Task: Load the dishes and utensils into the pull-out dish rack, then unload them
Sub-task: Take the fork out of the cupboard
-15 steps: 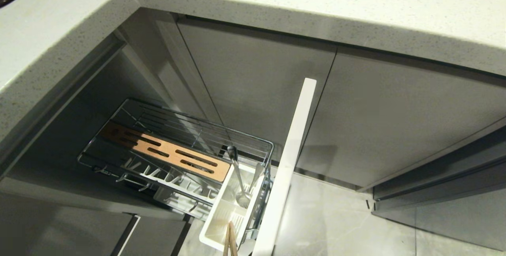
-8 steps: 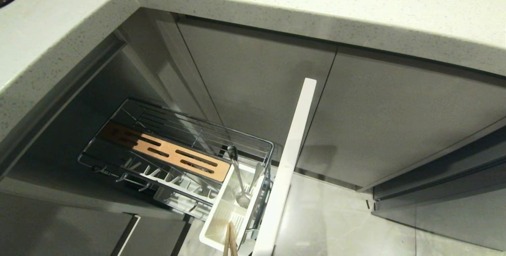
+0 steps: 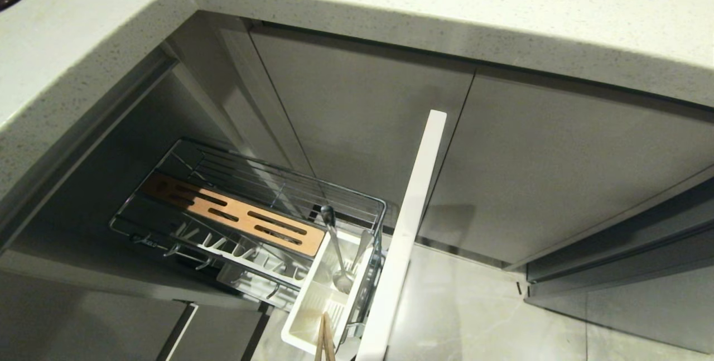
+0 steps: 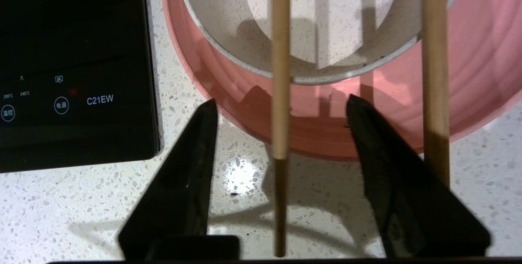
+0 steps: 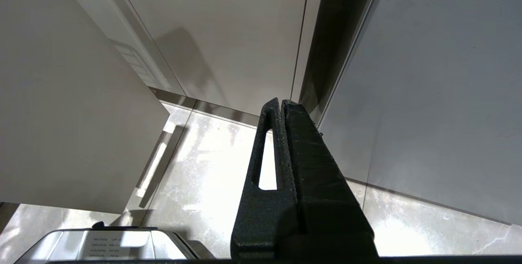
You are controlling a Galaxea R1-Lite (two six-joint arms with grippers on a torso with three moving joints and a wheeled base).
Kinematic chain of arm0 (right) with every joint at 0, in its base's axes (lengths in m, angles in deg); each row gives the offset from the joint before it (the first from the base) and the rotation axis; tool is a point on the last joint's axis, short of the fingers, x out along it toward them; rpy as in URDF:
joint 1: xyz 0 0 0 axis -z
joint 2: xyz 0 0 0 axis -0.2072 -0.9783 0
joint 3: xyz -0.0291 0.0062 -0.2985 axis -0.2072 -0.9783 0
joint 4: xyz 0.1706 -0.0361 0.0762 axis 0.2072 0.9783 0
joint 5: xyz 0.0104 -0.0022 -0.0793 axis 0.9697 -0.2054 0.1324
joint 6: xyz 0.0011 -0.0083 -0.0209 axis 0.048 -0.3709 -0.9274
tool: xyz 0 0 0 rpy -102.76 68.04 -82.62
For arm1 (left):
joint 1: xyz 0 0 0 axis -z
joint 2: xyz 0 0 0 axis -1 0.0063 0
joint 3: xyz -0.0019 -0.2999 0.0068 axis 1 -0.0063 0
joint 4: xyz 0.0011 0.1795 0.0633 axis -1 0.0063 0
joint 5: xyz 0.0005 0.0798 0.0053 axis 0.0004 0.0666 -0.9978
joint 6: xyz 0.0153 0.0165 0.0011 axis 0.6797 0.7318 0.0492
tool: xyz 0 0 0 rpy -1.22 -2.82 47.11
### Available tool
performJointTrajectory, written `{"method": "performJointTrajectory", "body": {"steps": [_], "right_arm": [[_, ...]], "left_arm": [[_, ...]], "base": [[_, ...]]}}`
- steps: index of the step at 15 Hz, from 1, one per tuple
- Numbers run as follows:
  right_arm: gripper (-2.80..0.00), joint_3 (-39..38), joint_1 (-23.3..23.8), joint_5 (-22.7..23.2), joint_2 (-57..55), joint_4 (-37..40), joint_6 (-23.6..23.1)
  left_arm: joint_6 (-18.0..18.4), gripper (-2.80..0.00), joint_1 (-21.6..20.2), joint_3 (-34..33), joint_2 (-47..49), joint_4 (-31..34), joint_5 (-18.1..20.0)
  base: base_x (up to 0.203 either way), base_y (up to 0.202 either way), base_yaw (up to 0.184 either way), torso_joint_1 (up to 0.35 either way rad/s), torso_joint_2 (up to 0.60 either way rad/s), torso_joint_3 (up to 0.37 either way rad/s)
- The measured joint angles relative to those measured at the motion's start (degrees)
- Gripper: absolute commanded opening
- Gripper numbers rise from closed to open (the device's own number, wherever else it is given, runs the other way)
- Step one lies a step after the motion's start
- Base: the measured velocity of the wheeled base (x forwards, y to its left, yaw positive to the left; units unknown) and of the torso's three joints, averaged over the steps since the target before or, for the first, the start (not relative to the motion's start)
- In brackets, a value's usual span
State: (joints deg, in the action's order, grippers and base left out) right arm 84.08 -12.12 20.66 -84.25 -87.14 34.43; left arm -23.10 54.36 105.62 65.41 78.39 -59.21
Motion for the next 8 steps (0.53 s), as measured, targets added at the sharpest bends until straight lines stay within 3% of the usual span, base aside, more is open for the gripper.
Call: {"method": "performJointTrajectory", "body": {"steps": [8], "right_arm": [[-2.80,0.0,0.0,0.0,0.0,0.0,0.0]], "left_arm": [[0.2,0.00,0.0,3.6,-1.3,0.1,-0.3]], "base": [[0.000,0.000,0.000,0.000,0.00,0.000]]}}
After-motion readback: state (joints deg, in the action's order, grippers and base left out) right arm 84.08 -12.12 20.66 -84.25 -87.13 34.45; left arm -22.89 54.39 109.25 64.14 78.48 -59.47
